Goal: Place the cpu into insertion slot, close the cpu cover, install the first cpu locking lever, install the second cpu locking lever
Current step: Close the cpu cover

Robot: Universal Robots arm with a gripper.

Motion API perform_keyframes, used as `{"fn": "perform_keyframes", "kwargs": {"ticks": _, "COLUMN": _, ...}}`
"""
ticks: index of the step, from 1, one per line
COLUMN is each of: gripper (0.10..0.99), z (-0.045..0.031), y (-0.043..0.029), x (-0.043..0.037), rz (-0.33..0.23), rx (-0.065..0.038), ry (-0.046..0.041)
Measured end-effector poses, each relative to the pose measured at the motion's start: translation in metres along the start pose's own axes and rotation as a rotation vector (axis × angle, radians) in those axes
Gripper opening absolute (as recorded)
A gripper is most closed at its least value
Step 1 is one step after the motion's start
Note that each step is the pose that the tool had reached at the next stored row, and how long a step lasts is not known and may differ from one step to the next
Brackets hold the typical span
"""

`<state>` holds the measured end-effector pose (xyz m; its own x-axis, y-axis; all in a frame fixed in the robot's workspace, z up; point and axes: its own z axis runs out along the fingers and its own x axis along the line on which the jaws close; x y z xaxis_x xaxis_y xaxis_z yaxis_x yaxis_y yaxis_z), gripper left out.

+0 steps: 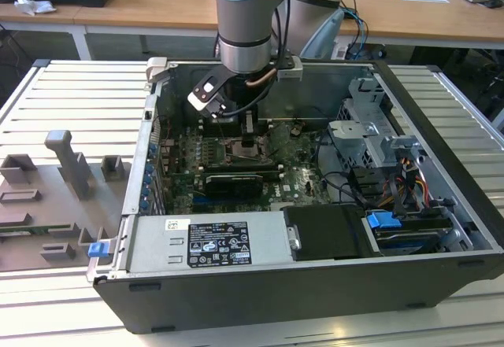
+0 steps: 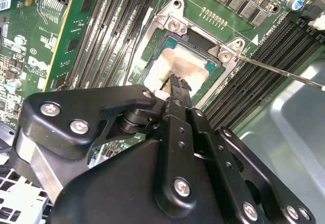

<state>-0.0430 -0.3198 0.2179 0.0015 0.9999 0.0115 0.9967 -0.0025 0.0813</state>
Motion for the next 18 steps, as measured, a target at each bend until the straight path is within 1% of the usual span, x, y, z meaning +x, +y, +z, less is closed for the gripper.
{"fn": "perform_keyframes", "kwargs": {"ticks": 1, "gripper": 0.106, "z": -0.0004, "y": 0.0, "x": 0.0, "rz": 0.0, "rx": 0.0, "ry": 0.0}}
{"fn": "perform_keyframes", "kwargs": {"ticks": 3, "gripper": 0.106, "z": -0.0042, "y": 0.0003, "x": 0.0001, "rz": 0.0, "rx": 0.0, "ry": 0.0001}}
{"fn": "perform_keyframes", "kwargs": {"ticks": 11, "gripper": 0.106, "z": -0.0148, "y": 0.0012, "x": 0.0002, "rz": 0.001, "rx": 0.0, "ry": 0.0}}
{"fn": "perform_keyframes", "kwargs": {"ticks": 12, "gripper": 0.106, "z": -0.0163, "y": 0.0034, "x": 0.0003, "rz": 0.001, "rx": 0.003, "ry": 0.0011}}
{"fn": "perform_keyframes", "kwargs": {"ticks": 13, "gripper": 0.106, "z": -0.0162, "y": 0.0074, "x": -0.0001, "rz": 0.002, "rx": 0.01, "ry": 0.0076}}
{"fn": "perform_keyframes", "kwargs": {"ticks": 16, "gripper": 0.106, "z": -0.0161, "y": 0.0082, "x": -0.0007, "rz": 0.002, "rx": 0.011, "ry": 0.0103}}
{"fn": "perform_keyframes", "kwargs": {"ticks": 17, "gripper": 0.106, "z": -0.017, "y": 0.0082, "x": -0.0008, "rz": 0.002, "rx": 0.012, "ry": 0.0104}}
{"fn": "perform_keyframes", "kwargs": {"ticks": 18, "gripper": 0.106, "z": -0.0199, "y": 0.0085, "x": -0.0007, "rz": 0.002, "rx": 0.011, "ry": 0.0119}}
